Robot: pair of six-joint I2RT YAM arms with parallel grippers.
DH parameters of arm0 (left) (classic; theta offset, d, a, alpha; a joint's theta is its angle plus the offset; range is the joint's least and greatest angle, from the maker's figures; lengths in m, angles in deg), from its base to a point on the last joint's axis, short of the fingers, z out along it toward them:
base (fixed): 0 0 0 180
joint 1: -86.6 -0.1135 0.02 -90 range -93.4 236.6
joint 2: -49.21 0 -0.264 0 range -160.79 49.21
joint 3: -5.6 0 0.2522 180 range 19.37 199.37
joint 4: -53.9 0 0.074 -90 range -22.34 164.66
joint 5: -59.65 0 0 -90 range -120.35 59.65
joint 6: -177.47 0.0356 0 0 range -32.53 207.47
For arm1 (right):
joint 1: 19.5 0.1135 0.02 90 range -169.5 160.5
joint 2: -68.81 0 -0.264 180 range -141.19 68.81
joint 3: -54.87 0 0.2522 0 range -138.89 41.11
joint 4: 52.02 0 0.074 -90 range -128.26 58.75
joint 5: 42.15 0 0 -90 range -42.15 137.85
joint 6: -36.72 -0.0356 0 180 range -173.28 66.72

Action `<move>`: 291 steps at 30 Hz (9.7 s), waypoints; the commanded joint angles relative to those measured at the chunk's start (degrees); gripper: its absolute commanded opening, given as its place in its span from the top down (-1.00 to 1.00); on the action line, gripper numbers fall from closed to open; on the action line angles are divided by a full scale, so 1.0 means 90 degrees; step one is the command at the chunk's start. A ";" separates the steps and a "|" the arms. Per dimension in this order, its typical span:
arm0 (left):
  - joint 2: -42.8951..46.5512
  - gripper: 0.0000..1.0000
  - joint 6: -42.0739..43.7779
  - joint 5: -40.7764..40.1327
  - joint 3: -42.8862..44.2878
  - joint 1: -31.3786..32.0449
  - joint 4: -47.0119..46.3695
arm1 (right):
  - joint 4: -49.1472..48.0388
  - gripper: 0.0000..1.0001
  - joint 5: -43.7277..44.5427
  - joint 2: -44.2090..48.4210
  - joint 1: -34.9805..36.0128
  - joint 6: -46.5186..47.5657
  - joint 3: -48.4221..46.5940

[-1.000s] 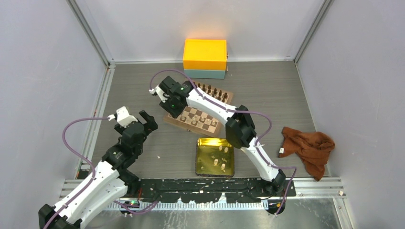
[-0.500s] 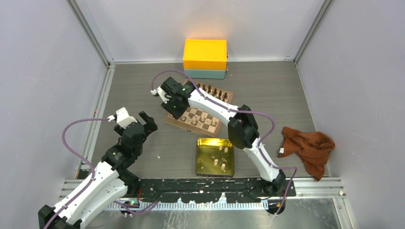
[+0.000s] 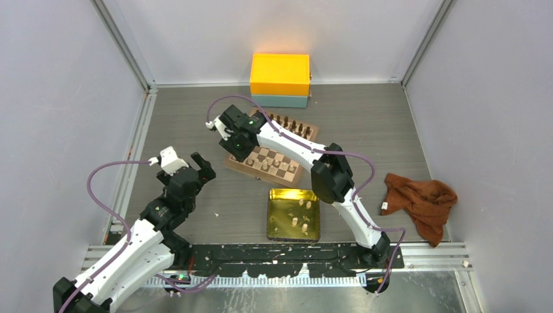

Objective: Set up the chess pieces on the board
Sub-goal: Adjust the chess piece on the chessboard, then pick up the chess piece from the chessboard.

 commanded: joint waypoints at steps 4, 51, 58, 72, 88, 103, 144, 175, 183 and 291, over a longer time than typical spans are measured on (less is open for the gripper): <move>0.0031 -0.93 -0.0027 -0.0079 0.0271 0.0020 -0.0201 | -0.0189 0.25 0.0060 0.0205 0.0032 -0.0033 -0.0264; -0.0154 -0.94 0.0137 -0.0146 0.0156 0.0020 -0.0573 | -0.0264 0.24 -0.0250 -0.0427 -0.0115 -0.0120 -0.0607; -0.0233 -0.94 0.0168 -0.0175 0.0133 0.0020 -0.0640 | -0.0227 0.39 -0.0263 -0.0519 -0.0146 -0.0111 -0.0710; -0.0208 -0.94 0.0159 -0.0152 0.0119 0.0019 -0.0642 | -0.0198 0.57 -0.0148 -0.0383 -0.0203 -0.0026 -0.0640; -0.0276 -0.94 0.0149 -0.0157 0.0133 0.0020 -0.0671 | -0.0258 0.57 -0.0112 -0.0340 -0.0286 -0.0009 -0.0588; -0.0295 -0.94 0.0149 -0.0154 0.0132 0.0020 -0.0682 | -0.0261 0.35 -0.0154 -0.0354 -0.0297 -0.0014 -0.0536; -0.1287 -0.95 0.0642 0.0274 0.1311 0.0020 -0.0362 | -0.2240 0.07 0.1025 0.1914 -0.0527 -0.0737 0.1571; -0.6797 -0.46 0.1440 0.3012 0.4764 -0.0759 -0.0828 | -0.3649 0.07 0.1578 0.3267 -0.1433 -0.1601 0.3773; -0.7292 -0.23 0.1482 0.3356 0.5294 -0.0828 -0.0533 | -0.3746 0.07 0.1550 0.3242 -0.1555 -0.1592 0.3792; -0.7022 0.98 0.1867 0.3317 0.5505 -0.0898 0.1017 | -0.3806 0.08 0.1286 0.3303 -0.1673 -0.1760 0.3899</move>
